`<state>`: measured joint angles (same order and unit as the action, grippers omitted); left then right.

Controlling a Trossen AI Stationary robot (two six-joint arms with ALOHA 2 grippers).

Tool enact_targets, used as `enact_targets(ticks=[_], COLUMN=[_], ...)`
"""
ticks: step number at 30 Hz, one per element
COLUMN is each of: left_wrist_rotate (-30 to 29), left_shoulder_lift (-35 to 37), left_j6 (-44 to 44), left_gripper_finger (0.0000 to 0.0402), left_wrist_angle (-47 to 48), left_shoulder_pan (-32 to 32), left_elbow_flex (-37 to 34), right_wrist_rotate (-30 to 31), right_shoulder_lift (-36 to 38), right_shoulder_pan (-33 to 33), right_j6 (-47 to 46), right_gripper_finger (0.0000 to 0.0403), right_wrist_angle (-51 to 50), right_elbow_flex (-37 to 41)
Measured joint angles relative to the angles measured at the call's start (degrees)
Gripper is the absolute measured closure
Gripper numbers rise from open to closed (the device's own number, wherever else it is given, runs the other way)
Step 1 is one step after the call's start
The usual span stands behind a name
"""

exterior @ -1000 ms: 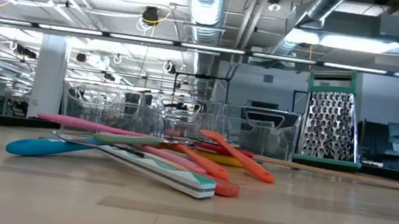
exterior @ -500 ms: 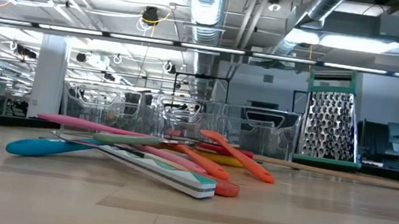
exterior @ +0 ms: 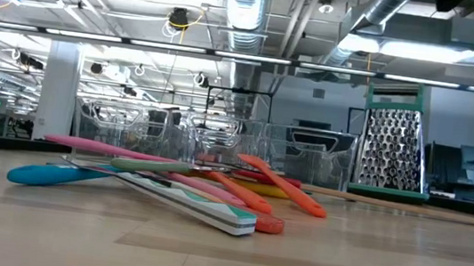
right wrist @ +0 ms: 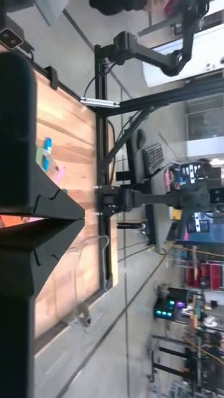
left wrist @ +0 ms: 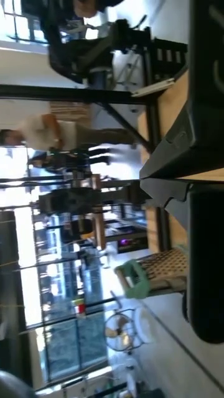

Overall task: Pick & Place Kitchen Items
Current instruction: Put the right orange spatula into the left transparent bin

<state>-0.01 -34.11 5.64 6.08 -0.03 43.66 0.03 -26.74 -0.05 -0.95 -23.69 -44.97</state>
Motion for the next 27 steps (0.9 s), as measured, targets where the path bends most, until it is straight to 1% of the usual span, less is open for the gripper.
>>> enact_targets(ticks=[3, 6, 13, 21, 27], left_wrist_rotate=[0.0, 0.02, 0.01, 0.94, 0.94], left_shoulder_lift=[-1.3, -1.14, -0.26, 3.04, 6.5], left_j6=[1.24, 1.58, 1.65, 1.8, 1.35], left_gripper_finger=[0.0399, 0.0399, 0.0399, 0.0399, 0.0399], left_wrist_angle=[-0.14, -0.19, 2.1, 1.21, -0.25], left_shoulder_pan=[0.0, 0.0, -0.4, -2.57, -4.9], left_elbow_flex=[-0.04, -0.04, -0.66, -8.34, -14.45], right_wrist_rotate=[0.0, 0.01, 0.01, 0.02, 0.02], right_shoulder_lift=[-2.55, -4.61, -7.41, -10.17, -10.12], right_shoulder_pan=[-0.02, 0.02, 0.02, 1.51, 4.01], right_j6=[0.0, -0.03, -0.08, -0.31, -4.6], right_gripper_finger=[0.0401, 0.0399, 0.0401, 0.0401, 0.0401], right_wrist_angle=[1.06, 2.8, 2.68, 7.35, 8.01], right_elbow_flex=[0.0, 0.0, 1.58, 4.8, 5.88])
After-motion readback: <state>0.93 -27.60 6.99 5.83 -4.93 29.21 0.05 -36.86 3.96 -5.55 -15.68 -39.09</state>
